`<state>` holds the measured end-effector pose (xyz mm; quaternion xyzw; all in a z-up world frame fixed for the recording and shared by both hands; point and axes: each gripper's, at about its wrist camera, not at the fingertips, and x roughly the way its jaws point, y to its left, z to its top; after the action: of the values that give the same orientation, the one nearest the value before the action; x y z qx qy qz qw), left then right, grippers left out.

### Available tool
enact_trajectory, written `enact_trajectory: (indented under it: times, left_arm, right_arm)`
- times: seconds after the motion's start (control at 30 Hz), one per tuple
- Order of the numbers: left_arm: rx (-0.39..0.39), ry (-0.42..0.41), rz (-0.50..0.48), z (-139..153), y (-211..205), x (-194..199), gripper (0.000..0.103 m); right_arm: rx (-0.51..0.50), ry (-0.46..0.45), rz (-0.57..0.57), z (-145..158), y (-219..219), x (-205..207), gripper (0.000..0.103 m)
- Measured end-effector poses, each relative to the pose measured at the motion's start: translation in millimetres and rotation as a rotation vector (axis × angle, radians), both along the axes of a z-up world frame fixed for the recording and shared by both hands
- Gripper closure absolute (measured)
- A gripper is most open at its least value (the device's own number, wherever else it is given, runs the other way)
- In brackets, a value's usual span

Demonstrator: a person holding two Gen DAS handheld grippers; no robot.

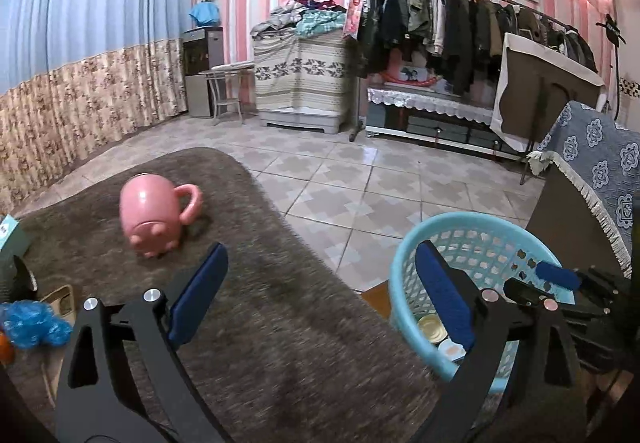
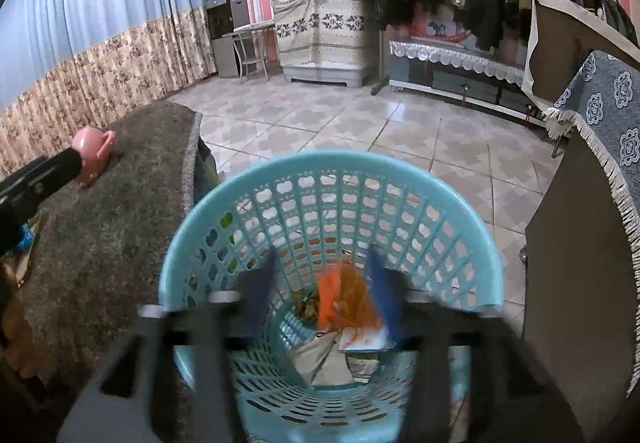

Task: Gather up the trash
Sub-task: 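Carry both items to the blue basket and open both grippers over it, then move both tools back over the rug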

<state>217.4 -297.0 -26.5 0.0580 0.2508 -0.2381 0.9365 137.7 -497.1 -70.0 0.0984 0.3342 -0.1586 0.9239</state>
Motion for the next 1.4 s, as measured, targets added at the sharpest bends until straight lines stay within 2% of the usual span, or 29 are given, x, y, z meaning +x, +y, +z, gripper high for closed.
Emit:
enact_trajectory:
  times: [0.17, 0.33, 0.57, 1.03, 1.4]
  left_arm:
    - [-0.012, -0.011, 0.040, 8.4, 26.3, -6.5, 0.008]
    - [-0.021, -0.029, 0.091, 14.6, 59.9, -11.8, 0.006]
    - [-0.029, -0.038, 0.164, 24.9, 102.9, -13.9, 0.006]
    - [-0.008, -0.075, 0.351, 33.3, 205.4, -31.6, 0.006]
    - [0.014, -0.060, 0.482, 18.7, 282.6, -38.7, 0.006]
  right_arm:
    - [-0.034, 0.017, -0.021, 3.2, 8.1, 2.9, 0.030]
    - [-0.080, -0.025, -0.051, 15.0, 16.0, -2.1, 0.016]
    - [-0.097, -0.051, -0.045, 27.3, 36.7, 4.0, 0.011]
    - [-0.172, -0.096, 0.116, 45.7, 143.0, 30.1, 0.011]
    - [-0.163, -0.131, 0.238, 49.1, 200.7, 34.4, 0.010]
